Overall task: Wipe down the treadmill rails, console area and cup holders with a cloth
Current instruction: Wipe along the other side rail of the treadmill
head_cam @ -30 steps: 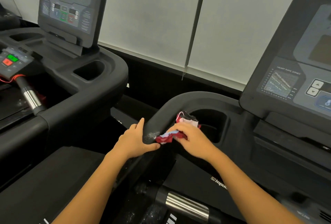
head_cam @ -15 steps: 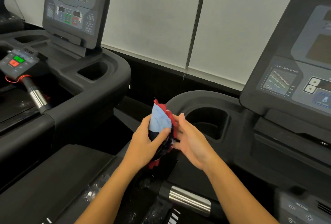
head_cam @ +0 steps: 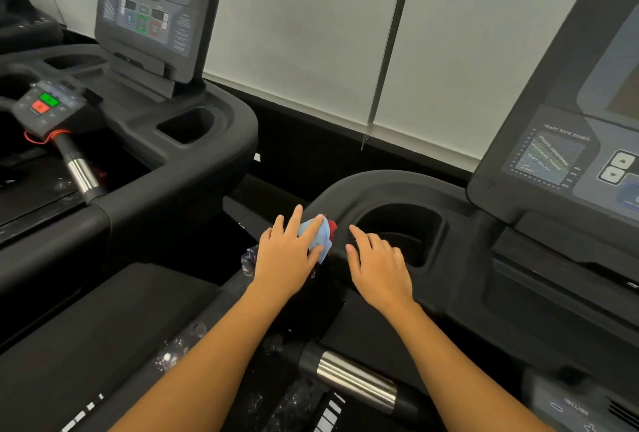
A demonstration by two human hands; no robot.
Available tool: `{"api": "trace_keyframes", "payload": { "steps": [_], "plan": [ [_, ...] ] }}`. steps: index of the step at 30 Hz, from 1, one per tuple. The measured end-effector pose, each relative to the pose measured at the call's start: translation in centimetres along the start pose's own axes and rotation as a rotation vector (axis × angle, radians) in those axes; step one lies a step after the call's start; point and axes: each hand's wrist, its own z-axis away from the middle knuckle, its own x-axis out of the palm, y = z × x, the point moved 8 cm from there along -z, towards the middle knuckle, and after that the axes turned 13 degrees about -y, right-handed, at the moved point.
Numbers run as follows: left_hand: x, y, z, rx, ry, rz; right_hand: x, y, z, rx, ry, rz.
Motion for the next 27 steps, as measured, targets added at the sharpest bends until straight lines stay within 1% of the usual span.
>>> {"api": "trace_keyframes", "payload": {
  "steps": [5, 8, 12, 18, 21, 24, 27],
  "plan": [
    [0.3, 0.4, 0.8, -0.019, -0.022, -0.05, 0.2, -0.1, -0.1, -0.006, 0.053, 0.059],
    [0.2, -0.3, 2.6, -0.003, 0.022, -0.03, 0.3, -0.2, 0.0, -0.012, 0.068, 0.077],
    [-0.1, -1.1, 4.5, -0.034, 0.063, 0.019, 0.2, -0.2, -0.1, 0.004, 0.06, 0.087],
    [-0.2, 0.4, 2.0, -0.145, -0.001, -0.084, 0.1, -0.3, 0.1, 0.007, 0.058, 0.088],
    [0.3, 1.2, 0.2, -0.184, -0.051, -0.082, 0.1, -0.2, 0.0, 0.0, 0.071, 0.09],
    [0.4, 0.7, 1.1, -0.142, 0.015, -0.072, 0.1, -0.2, 0.1, -0.008, 0.077, 0.082],
    [0.0, -0.8, 3.6, -0.129, 0.117, 0.024, 0.1, -0.1, 0.0, -0.005, 0.069, 0.068]
  ]
}}
